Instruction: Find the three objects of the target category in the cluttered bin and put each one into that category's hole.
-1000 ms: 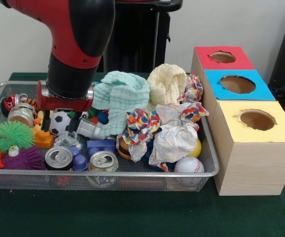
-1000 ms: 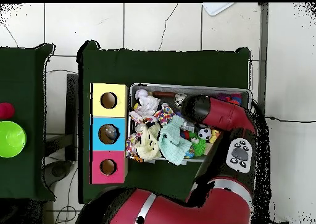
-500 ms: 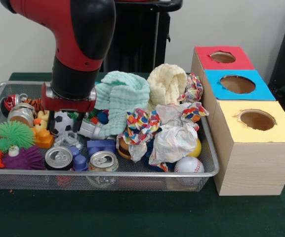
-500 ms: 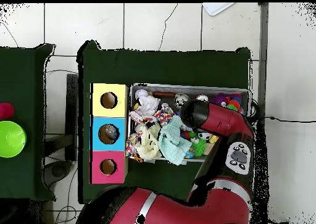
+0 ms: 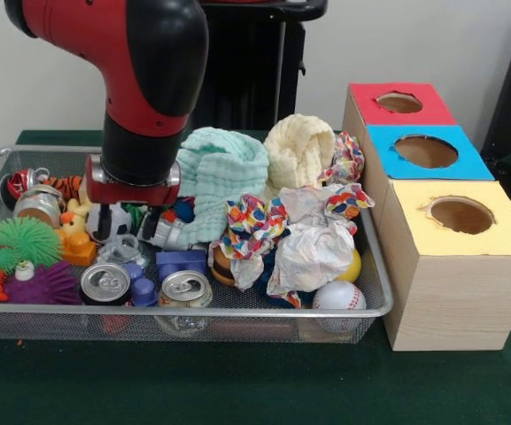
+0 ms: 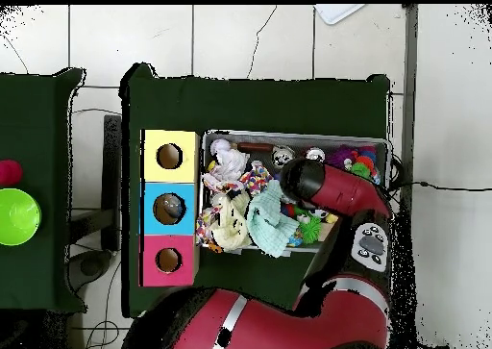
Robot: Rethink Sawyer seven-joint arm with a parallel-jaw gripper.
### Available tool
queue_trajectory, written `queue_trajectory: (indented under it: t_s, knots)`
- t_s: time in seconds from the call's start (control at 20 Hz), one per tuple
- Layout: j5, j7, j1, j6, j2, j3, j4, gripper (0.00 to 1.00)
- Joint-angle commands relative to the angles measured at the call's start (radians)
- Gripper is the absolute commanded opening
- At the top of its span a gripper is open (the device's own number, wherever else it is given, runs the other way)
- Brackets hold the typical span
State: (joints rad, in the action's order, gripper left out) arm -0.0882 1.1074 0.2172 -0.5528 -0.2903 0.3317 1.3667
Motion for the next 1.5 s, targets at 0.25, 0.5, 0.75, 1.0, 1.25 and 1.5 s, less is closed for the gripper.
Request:
queue_trajectory:
  t_s: [0.25,0.5,0.75,1.0,1.25,1.5]
  knots:
    - [-0.049,0.258,0.026,0.091,0.058,-0.132,0.083,1.0]
    - [-0.039,0.255,0.018,0.099,0.071,-0.118,0.072,1.0]
    - [-0.031,0.25,0.009,0.098,0.077,-0.104,0.065,1.0]
    - [-0.03,0.246,0.007,0.093,0.088,-0.1,0.051,1.0]
    - [-0.024,0.25,-0.001,0.104,0.08,-0.088,0.058,1.0]
    - [-0.018,0.249,-0.013,0.104,0.087,-0.072,0.04,1.0]
